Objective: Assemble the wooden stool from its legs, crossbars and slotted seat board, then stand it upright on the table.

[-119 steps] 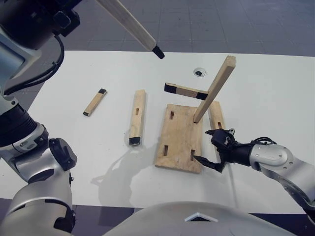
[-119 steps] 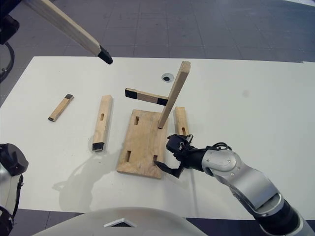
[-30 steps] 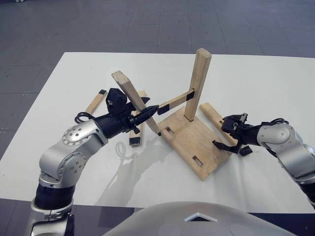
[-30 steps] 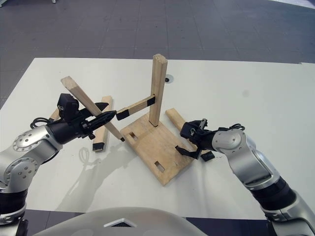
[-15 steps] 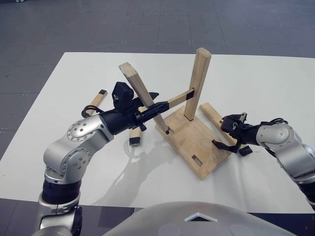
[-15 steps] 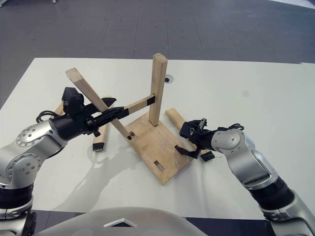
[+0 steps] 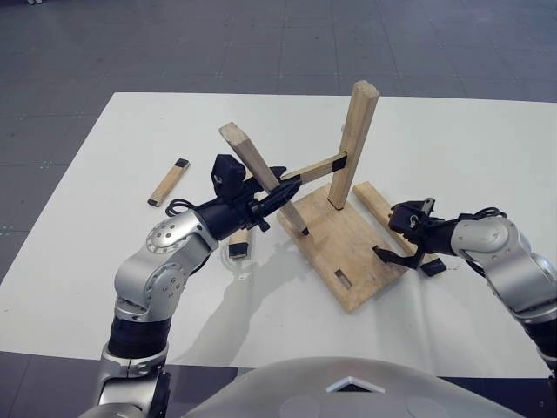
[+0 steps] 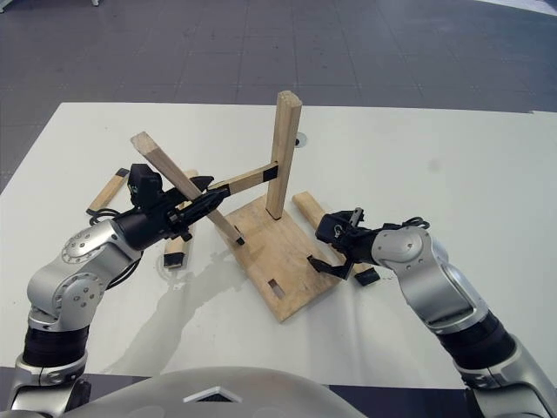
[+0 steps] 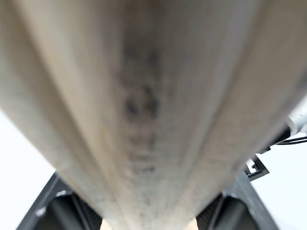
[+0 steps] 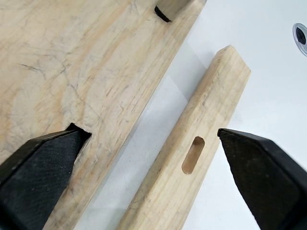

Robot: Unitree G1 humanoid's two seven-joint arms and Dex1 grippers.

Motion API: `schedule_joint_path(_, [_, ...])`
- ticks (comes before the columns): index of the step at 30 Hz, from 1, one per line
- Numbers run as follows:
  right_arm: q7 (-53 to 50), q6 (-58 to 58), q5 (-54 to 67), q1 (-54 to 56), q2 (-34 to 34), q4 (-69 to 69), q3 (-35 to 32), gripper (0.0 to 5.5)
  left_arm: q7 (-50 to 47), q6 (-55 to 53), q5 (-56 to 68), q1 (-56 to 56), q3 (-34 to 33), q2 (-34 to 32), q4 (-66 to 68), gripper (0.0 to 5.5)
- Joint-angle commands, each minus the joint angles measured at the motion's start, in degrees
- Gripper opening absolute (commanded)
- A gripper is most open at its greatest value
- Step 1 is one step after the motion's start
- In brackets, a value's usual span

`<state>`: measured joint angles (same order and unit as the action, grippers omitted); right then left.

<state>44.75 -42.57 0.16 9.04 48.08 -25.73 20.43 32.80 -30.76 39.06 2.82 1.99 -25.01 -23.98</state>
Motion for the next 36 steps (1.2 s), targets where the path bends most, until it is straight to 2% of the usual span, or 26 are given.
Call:
schedule_joint_path(1, [0.8,0.7,-0.4,0.8,-0.5,0.7,0.8,5.18,5.4,3.4,-3.7,0.2,2.5,-1.1,3.9,2.05])
schedule_joint_path(6, [1.0,0.5,-0.4,0.2,-0.2,-0.1,0.4,5.18,10.2,7.5,-7.5,2.0,3.0,-2.6,11.0,2.05])
schedule_joint_path(16, [0.7,-0.1,-0.4,-0.9,0.0,-1.4,-0.1,5.18,11.3,13.1,-10.5,3.5,3.1,-1.2,20.9,2.05])
schedule_joint_path(22, [2.1,1.4,-0.5,0.7,0.0,0.2,0.8,5.18,11.4,13.0,-10.1,4.2,2.6,-2.0,21.3,2.05])
schedule_joint_path(28, [6.5,5.6,-0.5,-0.4,3.1,2.0,1.5,5.18,11.8,12.0,-9.3,6.7,2.7,-1.9,20.5,2.05])
schedule_joint_path(36, [7.9,9.6,-1.3,1.8,2.4,6.8,1.0,5.18,11.9,10.2,-9.2,5.8,3.8,-0.9,17.1,2.05])
